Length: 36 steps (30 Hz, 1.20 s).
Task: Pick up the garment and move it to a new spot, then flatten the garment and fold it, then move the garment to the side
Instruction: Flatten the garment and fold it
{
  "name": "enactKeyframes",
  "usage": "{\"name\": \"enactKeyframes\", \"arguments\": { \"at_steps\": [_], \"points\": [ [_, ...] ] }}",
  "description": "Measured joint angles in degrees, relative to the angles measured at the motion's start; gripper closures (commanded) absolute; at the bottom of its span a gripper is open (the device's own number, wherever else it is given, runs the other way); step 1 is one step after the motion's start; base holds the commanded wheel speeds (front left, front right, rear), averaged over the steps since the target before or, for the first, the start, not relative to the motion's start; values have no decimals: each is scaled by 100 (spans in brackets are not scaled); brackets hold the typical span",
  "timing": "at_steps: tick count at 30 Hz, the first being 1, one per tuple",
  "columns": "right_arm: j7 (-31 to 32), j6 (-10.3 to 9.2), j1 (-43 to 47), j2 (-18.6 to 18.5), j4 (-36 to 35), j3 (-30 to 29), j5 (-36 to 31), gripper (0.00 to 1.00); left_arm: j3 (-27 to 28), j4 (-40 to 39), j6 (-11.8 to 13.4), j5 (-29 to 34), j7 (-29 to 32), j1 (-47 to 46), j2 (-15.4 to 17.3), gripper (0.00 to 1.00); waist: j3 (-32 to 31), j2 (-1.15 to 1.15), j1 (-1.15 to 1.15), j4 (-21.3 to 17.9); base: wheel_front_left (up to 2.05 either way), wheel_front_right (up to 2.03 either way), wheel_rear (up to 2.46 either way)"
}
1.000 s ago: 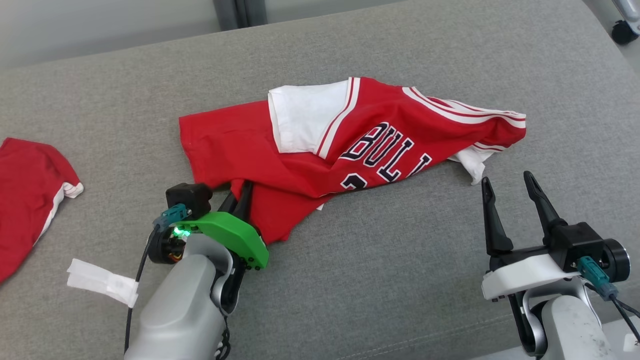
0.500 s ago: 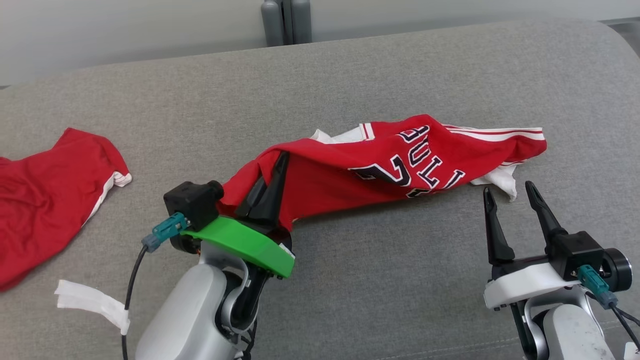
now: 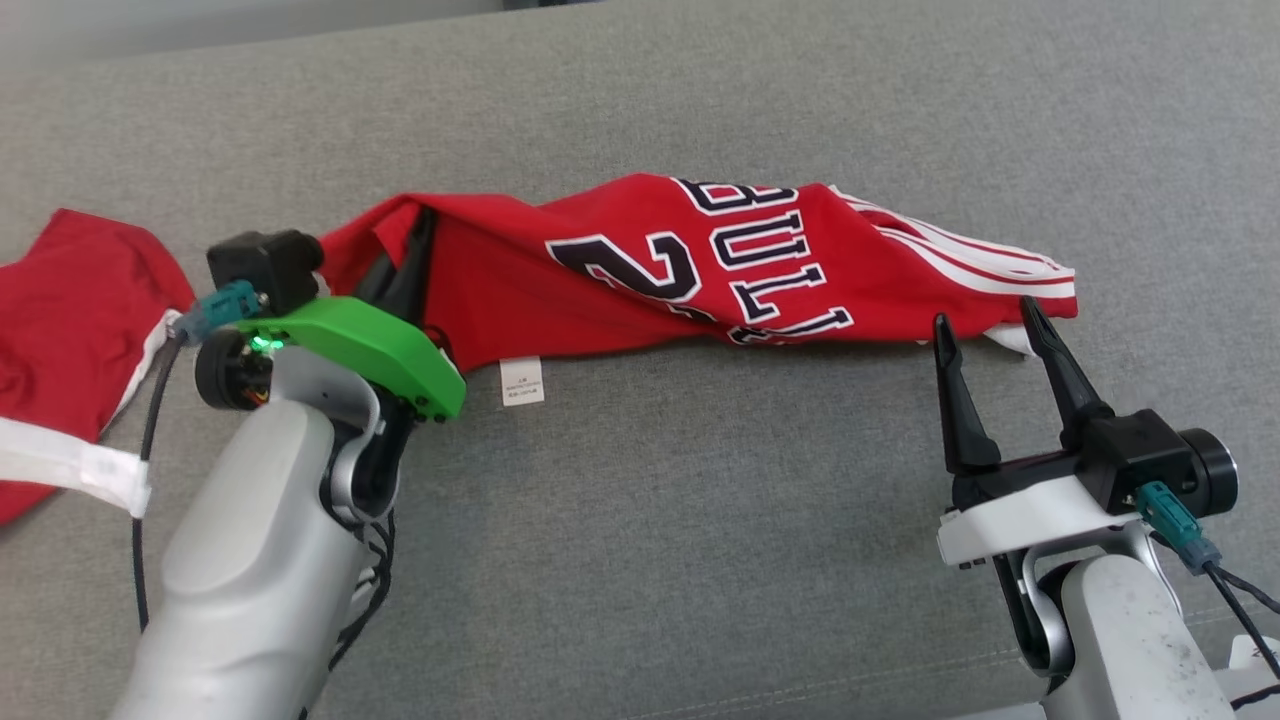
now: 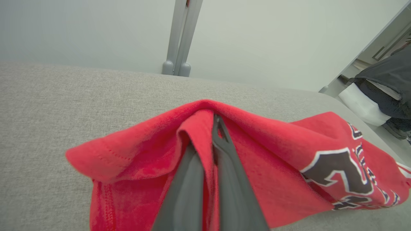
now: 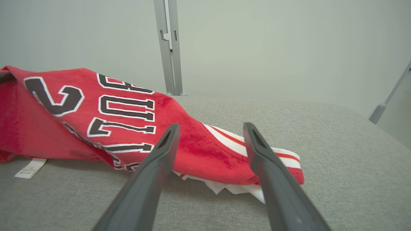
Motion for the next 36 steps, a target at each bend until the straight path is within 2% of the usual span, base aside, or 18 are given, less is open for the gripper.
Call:
{"name": "enactKeyframes", "arguments": {
  "at_steps": [12, 13, 14, 22, 31, 36],
  "points": [
    [0, 0, -314, 0, -62, 213, 110, 0, 160, 1655, -205, 149, -759, -1265, 47, 100, 755, 0, 0, -449, 0, 0, 0],
    [0, 0, -329, 0, -57, 226, 113, 0, 153, 1751, -225, 187, -847, -1328, 52, 72, 799, 0, 0, -481, 0, 0, 0],
    [0, 0, -351, 0, -51, 232, 121, 0, 149, 1823, -249, 209, -912, -1384, 51, 0, 837, 0, 0, -508, 0, 0, 0],
    [0, 0, -378, 1, -34, 71, 48, 0, 192, 1830, -347, 454, -1150, -1446, -60, 0, 848, 0, 0, -431, 0, 0, 0],
    [0, 0, -217, 2, 13, -159, -7, 0, 748, 808, -345, 853, -1173, -279, -144, 0, 407, 0, 0, -124, 0, 0, 0],
    [0, 0, -72, 3, 25, -325, -42, 0, 1085, -54, -249, 1267, -1174, 566, -244, 0, 121, 0, 0, 63, 0, 0, 0]
  ]
}}
